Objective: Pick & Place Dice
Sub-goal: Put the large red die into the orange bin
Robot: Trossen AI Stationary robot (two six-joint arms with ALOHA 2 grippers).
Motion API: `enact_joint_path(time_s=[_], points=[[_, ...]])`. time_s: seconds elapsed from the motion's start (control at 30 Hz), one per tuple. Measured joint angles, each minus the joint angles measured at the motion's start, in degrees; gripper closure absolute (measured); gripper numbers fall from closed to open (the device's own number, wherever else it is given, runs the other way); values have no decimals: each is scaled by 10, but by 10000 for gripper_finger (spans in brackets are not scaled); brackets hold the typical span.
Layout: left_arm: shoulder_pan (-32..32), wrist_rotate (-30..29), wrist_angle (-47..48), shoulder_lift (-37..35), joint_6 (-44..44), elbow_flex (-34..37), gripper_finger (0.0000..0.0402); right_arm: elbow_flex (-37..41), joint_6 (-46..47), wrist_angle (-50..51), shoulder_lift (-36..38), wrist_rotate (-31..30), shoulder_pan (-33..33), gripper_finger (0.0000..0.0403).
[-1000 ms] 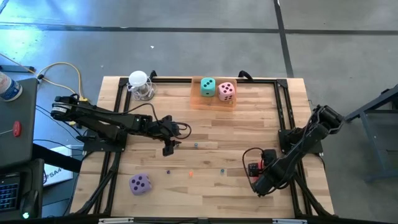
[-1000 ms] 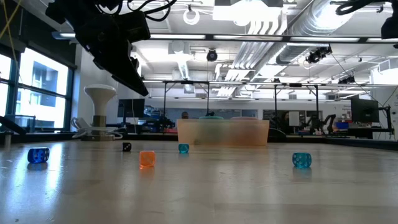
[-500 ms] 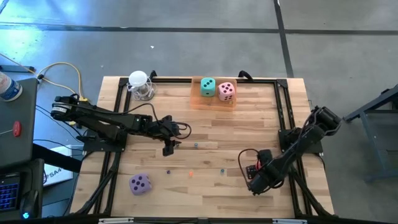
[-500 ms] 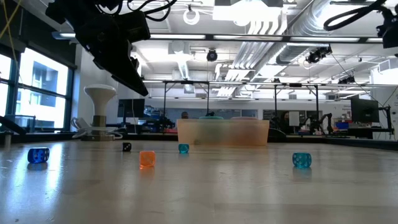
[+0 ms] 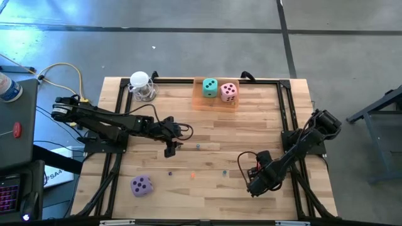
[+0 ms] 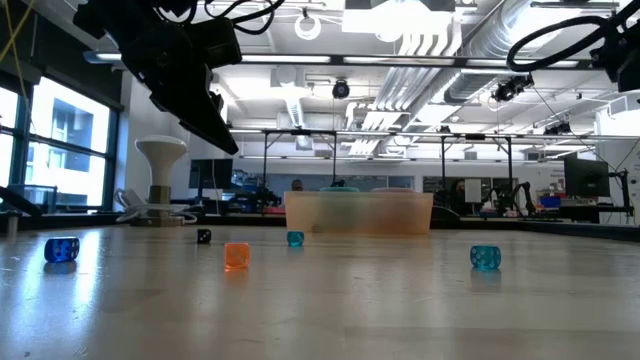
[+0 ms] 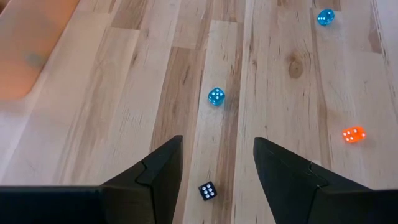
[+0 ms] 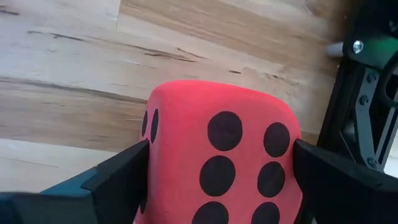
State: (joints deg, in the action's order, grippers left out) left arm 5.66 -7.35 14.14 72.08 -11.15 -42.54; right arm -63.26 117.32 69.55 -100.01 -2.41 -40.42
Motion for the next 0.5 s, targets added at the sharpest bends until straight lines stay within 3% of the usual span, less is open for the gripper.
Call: enact_joint_path(time_s=[0.17, 0.33, 0.5], points=[[0, 0, 0, 0, 0, 0, 213, -10, -8, 20, -4, -28, 0, 105], [0, -4, -8, 0, 6, 0, 213, -45, -16, 81, -11, -90, 1, 130], [0, -15, -15, 0, 13, 0, 213, -76, -52, 104, -9, -154, 16, 186]])
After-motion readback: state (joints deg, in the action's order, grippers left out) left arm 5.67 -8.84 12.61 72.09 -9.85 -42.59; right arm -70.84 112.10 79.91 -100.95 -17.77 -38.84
